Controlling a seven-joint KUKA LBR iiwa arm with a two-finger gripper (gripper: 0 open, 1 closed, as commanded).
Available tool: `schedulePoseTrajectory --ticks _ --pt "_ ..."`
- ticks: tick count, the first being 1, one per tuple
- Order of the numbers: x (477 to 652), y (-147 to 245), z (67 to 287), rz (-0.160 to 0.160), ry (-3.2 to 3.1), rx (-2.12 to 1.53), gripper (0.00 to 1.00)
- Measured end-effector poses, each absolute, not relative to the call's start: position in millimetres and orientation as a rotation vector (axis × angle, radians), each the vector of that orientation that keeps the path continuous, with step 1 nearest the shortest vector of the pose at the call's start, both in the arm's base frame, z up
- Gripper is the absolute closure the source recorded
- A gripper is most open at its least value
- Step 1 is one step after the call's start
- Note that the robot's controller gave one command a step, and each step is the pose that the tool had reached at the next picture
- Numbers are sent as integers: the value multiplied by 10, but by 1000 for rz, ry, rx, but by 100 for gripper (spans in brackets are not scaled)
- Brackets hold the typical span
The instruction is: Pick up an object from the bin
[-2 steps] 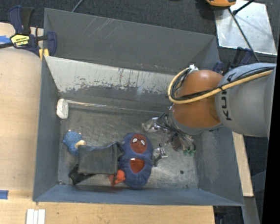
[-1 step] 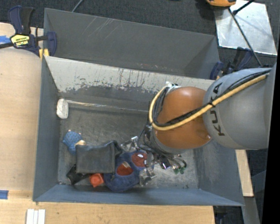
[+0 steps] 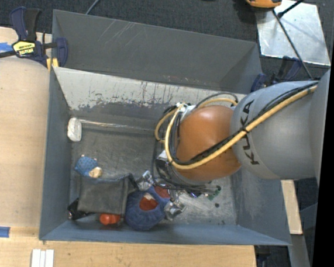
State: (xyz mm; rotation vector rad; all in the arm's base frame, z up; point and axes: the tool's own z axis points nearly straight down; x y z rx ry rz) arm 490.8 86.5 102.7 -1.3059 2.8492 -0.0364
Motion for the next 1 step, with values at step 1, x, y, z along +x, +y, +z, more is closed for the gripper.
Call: schedulePoseTrajectory --ticks 1 --pt "5237 1407 750 -20 2602 -1735 0"
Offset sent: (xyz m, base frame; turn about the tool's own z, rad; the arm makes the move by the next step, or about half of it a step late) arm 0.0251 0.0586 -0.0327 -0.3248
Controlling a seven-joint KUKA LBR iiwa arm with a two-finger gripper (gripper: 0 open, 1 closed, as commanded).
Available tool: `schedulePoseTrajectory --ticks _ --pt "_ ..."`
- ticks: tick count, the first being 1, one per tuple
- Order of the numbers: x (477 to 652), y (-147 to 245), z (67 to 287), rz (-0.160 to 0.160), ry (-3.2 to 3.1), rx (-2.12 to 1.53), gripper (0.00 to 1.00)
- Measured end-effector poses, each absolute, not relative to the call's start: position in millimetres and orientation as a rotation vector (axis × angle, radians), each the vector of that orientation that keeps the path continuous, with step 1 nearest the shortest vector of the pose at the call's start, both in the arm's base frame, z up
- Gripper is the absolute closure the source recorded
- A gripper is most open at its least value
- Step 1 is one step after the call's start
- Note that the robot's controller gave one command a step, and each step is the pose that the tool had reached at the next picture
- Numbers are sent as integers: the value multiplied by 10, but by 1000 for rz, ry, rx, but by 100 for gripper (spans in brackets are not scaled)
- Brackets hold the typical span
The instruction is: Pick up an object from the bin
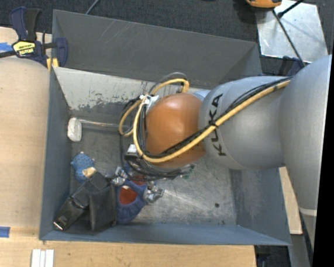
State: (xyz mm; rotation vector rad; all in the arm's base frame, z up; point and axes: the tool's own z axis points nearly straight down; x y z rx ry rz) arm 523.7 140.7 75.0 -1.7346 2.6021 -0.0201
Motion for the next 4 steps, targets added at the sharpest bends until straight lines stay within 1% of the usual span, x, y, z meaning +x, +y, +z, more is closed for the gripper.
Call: schedulePoseTrajectory --ticks 1,2,3,4 --pt "5260 1392 762 -5 2614 -1733 0" --pt "5264 1397 771 -5 2612 -1732 100" --pt "5272 1388 1013 -3 2620 -1730 100" --pt "5294 1391 1597 -3 2617 -1722 100"
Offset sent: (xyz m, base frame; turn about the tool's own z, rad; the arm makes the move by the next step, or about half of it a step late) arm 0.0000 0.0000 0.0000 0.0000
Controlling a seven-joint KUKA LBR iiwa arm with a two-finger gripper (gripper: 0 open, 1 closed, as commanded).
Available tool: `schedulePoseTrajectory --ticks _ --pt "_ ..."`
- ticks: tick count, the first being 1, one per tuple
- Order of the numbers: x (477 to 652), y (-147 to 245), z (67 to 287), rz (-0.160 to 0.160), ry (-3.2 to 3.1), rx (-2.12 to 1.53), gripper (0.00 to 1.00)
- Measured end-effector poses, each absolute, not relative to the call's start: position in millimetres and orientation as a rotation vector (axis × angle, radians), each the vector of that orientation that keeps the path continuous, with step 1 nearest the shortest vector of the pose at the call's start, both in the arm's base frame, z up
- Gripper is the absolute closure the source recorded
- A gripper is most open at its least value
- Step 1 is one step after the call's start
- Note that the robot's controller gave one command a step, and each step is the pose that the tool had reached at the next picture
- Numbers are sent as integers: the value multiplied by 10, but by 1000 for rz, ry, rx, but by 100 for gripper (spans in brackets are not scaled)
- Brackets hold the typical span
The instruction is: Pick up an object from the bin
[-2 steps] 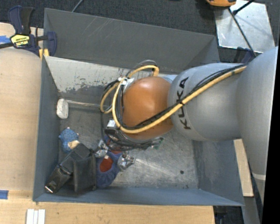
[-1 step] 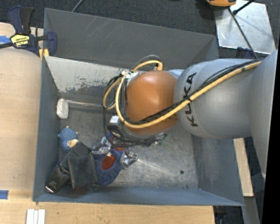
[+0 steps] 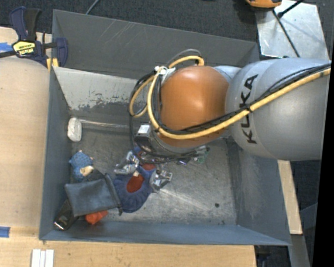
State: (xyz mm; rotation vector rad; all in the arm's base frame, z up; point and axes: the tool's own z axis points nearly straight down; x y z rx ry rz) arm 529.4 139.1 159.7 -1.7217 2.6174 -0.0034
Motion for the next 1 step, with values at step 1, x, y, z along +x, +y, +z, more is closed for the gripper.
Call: schedulePoseTrajectory --ticks 1 --pt "5309 1392 2003 -2 2622 -1717 100"
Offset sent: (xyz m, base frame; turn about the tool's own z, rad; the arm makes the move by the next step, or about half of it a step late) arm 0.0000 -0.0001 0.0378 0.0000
